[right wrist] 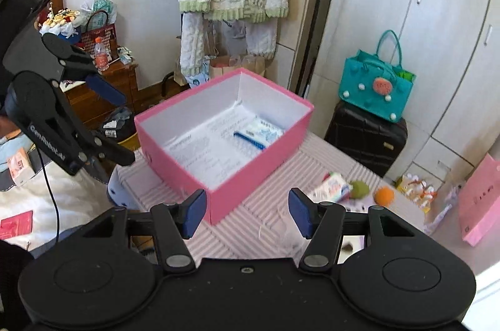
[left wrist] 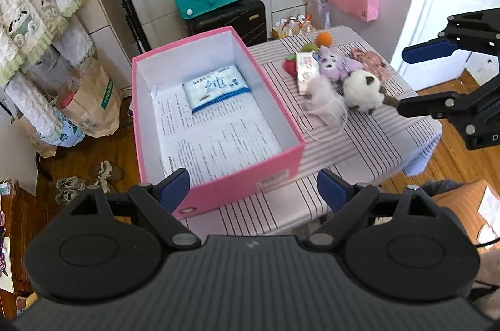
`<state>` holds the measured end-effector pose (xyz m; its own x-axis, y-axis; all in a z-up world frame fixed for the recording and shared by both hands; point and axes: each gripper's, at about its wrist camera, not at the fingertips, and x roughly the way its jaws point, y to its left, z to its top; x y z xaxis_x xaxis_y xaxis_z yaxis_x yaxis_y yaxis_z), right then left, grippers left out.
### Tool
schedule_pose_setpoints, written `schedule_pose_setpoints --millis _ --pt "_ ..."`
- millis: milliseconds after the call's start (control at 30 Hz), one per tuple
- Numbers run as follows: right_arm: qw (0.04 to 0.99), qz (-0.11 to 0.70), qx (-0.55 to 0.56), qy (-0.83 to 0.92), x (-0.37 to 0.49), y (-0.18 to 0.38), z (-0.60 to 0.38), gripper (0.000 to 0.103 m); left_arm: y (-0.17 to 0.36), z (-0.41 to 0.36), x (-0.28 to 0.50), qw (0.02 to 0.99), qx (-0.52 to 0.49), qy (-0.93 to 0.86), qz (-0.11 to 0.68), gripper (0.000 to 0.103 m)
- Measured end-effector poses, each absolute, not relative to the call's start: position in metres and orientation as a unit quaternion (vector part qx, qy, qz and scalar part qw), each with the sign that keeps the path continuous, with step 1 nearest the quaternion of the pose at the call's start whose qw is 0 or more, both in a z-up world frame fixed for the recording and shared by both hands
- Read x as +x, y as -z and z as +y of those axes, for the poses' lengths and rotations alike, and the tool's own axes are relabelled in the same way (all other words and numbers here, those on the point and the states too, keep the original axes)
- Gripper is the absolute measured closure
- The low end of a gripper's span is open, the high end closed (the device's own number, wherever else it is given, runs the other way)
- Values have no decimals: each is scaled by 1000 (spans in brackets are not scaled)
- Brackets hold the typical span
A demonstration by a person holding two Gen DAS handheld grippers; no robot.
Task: Organize soft objects
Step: 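Open the left gripper to drop the wipes pack into the box, then grasp the white mesh puff with the left gripper while the right gripper grasps the pink scrunchie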
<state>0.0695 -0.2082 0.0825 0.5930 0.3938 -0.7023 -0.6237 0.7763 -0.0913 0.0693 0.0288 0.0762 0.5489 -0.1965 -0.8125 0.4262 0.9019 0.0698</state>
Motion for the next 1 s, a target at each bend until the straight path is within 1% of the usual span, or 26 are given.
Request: schedule_pose_setpoints --millis 333,400,467,600,767,1000 --pt "882 350 -166 -268 29 -63 -240 32 -57 10 35 859 164 209 437 11" --pt "884 351 -162 -264 24 -57 -248 29 -52 6 31 856 169 218 438 10" --pt "886 355 -155 -256 21 -50 -255 27 -46 3 29 853 169 225 439 9" --pt "889 365 -136 -239 16 -35 -270 25 -35 -3 25 852 159 239 438 9" --pt "893 374 -106 -227 17 -19 -292 23 -21 -16 19 858 154 263 413 8" --pt "897 376 -76 -219 31 2 -320 21 -15 -39 25 876 149 274 368 8"
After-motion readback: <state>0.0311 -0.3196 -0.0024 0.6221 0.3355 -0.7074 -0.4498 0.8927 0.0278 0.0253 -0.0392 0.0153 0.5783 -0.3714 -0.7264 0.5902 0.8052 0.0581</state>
